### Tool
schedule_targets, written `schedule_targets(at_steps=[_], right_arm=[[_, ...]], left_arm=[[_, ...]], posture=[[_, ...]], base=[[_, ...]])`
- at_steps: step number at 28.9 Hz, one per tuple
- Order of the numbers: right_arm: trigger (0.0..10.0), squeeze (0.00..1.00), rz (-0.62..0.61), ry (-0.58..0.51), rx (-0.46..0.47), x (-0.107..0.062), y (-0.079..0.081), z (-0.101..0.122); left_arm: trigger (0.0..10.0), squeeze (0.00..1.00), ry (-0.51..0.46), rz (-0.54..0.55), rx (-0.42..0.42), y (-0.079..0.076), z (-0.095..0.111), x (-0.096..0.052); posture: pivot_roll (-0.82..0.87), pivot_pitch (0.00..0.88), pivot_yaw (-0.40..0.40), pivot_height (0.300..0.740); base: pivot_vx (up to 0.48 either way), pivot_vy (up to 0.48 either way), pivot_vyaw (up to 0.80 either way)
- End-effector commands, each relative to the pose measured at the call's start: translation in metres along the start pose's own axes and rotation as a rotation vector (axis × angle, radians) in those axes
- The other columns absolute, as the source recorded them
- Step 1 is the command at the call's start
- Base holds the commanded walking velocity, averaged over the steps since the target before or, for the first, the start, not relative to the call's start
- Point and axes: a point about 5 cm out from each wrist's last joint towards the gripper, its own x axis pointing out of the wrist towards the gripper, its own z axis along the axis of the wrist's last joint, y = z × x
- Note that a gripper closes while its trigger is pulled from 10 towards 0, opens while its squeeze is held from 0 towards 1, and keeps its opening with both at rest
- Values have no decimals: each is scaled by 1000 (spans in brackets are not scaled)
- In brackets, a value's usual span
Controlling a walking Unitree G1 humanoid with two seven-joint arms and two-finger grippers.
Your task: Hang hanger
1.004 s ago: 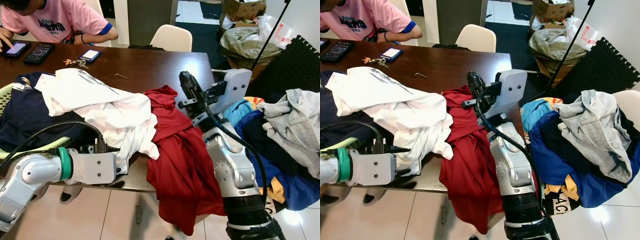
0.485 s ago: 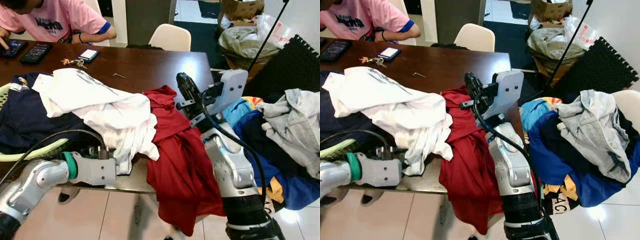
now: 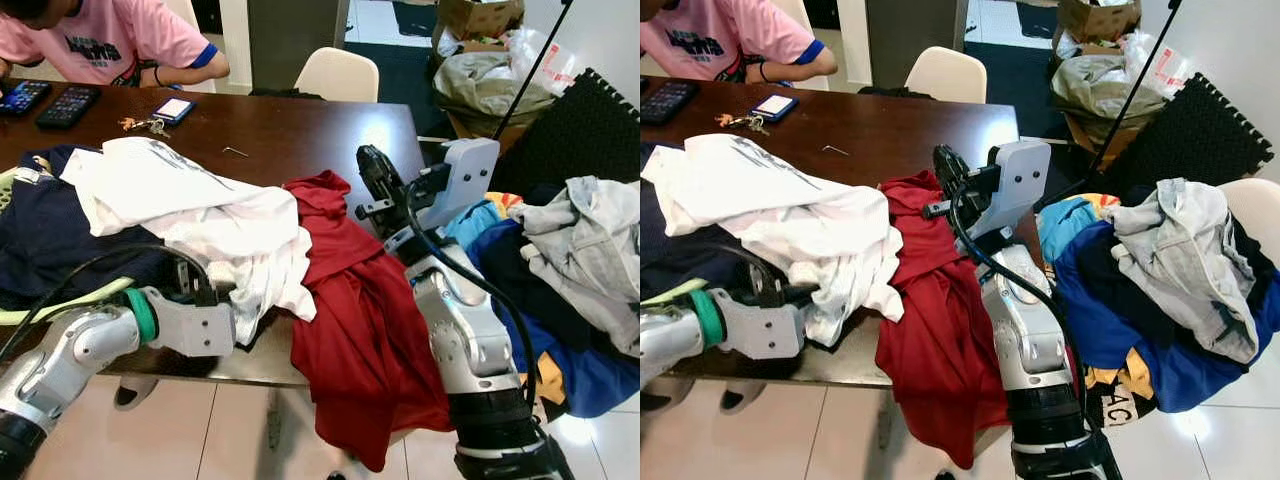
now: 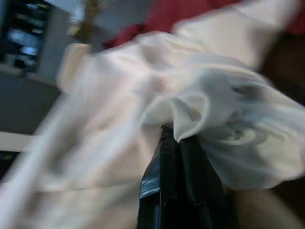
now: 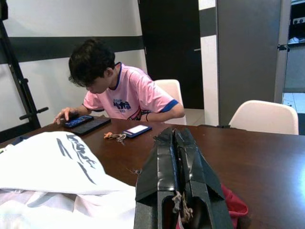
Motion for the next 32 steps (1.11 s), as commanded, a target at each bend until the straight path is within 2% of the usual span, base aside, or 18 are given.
schedule_targets(at_steps=[1, 3, 4, 6, 7, 8, 11, 12, 13, 15, 19, 20, 21, 22, 24, 25, 27, 32], right_arm=[[10000, 0, 8, -1, -4, 1, 0, 0], [10000, 0, 7, -2, -3, 1, 0, 0], [10000, 0, 7, -2, -3, 1, 0, 0], [10000, 0, 7, -2, -3, 2, 0, 0], [10000, 0, 7, -2, -2, 2, 0, 0], [10000, 0, 7, -2, -2, 2, 0, 0], [10000, 0, 10, -6, 1, 4, 2, 0], [10000, 0, 10, -6, 1, 4, 2, 0], [10000, 0, 11, -9, 3, 5, 2, 0], [10000, 0, 11, -9, 3, 5, 2, 0], [10000, 0, 29, -8, 12, 5, 5, -1], [10000, 0, 172, 15, 58, 0, 21, -2], [10000, 0, 172, 15, 58, 0, 21, -2], [10000, 0, 332, 51, 96, -8, 39, -5], [10000, 0, 332, 51, 96, -8, 39, -5], [10000, 0, 442, 88, 98, -16, 53, -11], [10000, 0, 500, 116, 83, -21, 62, -17], [10000, 0, 557, 150, 78, -17, 86, -37]], left_arm=[[0, 0, -19, 180, 40, 37, 9, -2], [0, 0, -45, 361, 104, 79, 20, -5], [0, 0, -45, 361, 104, 79, 20, -5], [0, 0, -61, 440, 128, 97, 26, -7], [10000, 0, -72, 486, 142, 108, 29, -8], [10000, 0, -72, 486, 142, 108, 29, -8], [10000, 0, -190, 636, 130, 163, 57, -10], [10000, 0, -190, 636, 130, 163, 57, -10], [10000, 0, -244, 680, 115, 182, 69, -11], [10000, 0, -244, 680, 115, 182, 69, -11], [10000, 0, -320, 722, 111, 205, 86, -9], [10000, 0, -393, 753, 127, 224, 103, -10], [10000, 0, -393, 753, 127, 224, 103, -10], [10000, 0, -460, 778, 136, 241, 119, -13], [10000, 0, -460, 778, 136, 241, 119, -13], [10000, 0, -510, 797, 147, 253, 131, -18], [10000, 0, -542, 807, 142, 260, 138, -22], [10000, 0, -593, 807, 103, 266, 146, -33]], posture=[[43, 155, -1, 740], [48, 154, -2, 740], [48, 154, -2, 740], [50, 154, -3, 740], [50, 154, -3, 740], [50, 154, -3, 740], [52, 151, 5, 740], [52, 151, 5, 740], [52, 149, 7, 740], [52, 149, 7, 740], [54, 147, 8, 740], [48, 143, 17, 740], [48, 143, 17, 740], [45, 142, 30, 740], [45, 142, 30, 740], [44, 144, 34, 740], [44, 144, 34, 740], [57, 146, 23, 740]], base=[[0, 0, 0], [0, 0, 0], [0, 0, 0], [0, 0, 0], [0, 0, 0], [0, 0, 0], [0, 0, 0], [0, 0, 0], [0, 0, 0], [0, 0, 0], [0, 0, 0], [0, 0, 0], [0, 0, 0], [0, 0, 0], [0, 0, 0], [0, 0, 0], [0, 0, 0], [0, 0, 0]])
